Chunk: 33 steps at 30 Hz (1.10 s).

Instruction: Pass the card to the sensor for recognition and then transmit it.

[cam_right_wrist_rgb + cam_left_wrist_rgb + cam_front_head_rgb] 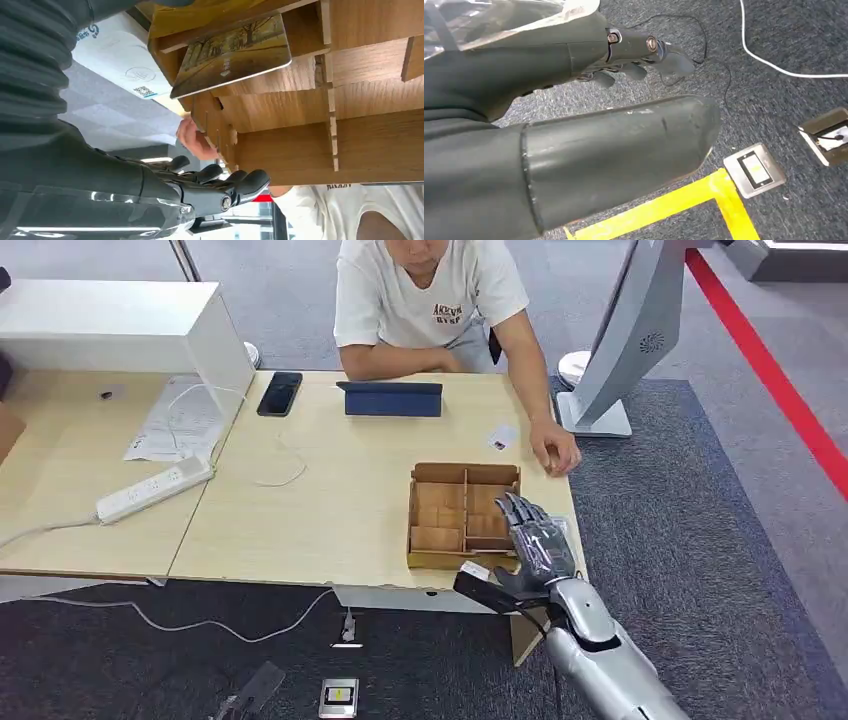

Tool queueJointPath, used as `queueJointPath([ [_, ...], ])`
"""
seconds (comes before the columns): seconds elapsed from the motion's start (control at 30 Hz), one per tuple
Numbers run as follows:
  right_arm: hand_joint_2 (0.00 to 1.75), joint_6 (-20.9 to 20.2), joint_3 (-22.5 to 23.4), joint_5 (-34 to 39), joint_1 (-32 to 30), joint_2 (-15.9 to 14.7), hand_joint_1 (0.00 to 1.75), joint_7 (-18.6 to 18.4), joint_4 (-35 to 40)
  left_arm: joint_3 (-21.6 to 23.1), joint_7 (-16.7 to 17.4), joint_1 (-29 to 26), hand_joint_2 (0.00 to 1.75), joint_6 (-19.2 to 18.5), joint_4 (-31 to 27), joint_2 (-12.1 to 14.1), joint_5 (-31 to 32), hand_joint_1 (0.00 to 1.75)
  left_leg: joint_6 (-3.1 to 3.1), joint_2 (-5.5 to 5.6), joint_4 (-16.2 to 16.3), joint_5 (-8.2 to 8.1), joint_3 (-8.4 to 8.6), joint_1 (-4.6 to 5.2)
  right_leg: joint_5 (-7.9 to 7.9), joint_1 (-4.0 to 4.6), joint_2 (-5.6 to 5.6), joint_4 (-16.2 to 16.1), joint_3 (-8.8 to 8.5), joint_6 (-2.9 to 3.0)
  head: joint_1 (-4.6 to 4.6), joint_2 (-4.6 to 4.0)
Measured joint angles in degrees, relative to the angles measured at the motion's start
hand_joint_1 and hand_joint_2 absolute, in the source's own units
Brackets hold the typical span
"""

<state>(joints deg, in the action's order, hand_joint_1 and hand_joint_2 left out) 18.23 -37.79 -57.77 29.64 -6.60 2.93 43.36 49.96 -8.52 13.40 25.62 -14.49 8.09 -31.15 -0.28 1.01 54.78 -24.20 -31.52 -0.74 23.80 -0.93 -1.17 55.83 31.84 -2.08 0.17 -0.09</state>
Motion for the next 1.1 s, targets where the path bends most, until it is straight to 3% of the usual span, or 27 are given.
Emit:
queueJointPath([
  [0.1,1.75,0.0,0.0,0.0,0.0,0.1,0.00,0.0,0.0,0.0,0.0,0.0,0.00,0.0,0.0,0.0,0.0,0.00,0.00,0.00,0.0,0.00,0.00,0.00,0.00,0.00,0.00,0.0,0.00,0.00,-0.02,0.00],
  [0.13,1.75,-0.1,0.0,0.0,0.0,0.1,1.45,0.0,0.0,0.0,0.0,0.0,0.00,0.0,0.0,0.0,0.0,0.00,0.00,0.00,0.0,0.00,0.00,0.00,0.00,0.00,0.00,0.0,0.00,0.00,-0.02,0.00],
  [0.2,1.75,-0.4,0.0,0.0,0.0,0.2,1.75,0.0,0.0,0.0,0.0,0.0,0.00,0.0,0.0,0.0,0.0,0.00,0.00,0.00,0.0,0.00,0.00,0.00,0.00,0.00,0.00,0.0,0.00,0.00,-0.02,0.00],
  [0.97,1.75,-2.1,0.0,1.4,0.1,0.4,1.75,-0.2,-0.3,0.0,-0.1,-0.1,0.00,0.3,0.0,0.0,0.0,0.00,0.00,0.00,0.0,0.00,0.00,0.00,0.00,0.00,0.00,0.0,0.00,0.00,0.00,0.00],
  [1.1,1.75,-2.0,0.0,1.6,0.3,0.7,1.75,-0.2,-0.3,0.0,1.1,0.2,0.00,-0.5,0.0,0.1,1.0,0.00,0.00,0.00,0.0,0.00,0.00,0.00,0.00,0.00,0.00,0.0,0.00,0.00,-0.02,0.00],
])
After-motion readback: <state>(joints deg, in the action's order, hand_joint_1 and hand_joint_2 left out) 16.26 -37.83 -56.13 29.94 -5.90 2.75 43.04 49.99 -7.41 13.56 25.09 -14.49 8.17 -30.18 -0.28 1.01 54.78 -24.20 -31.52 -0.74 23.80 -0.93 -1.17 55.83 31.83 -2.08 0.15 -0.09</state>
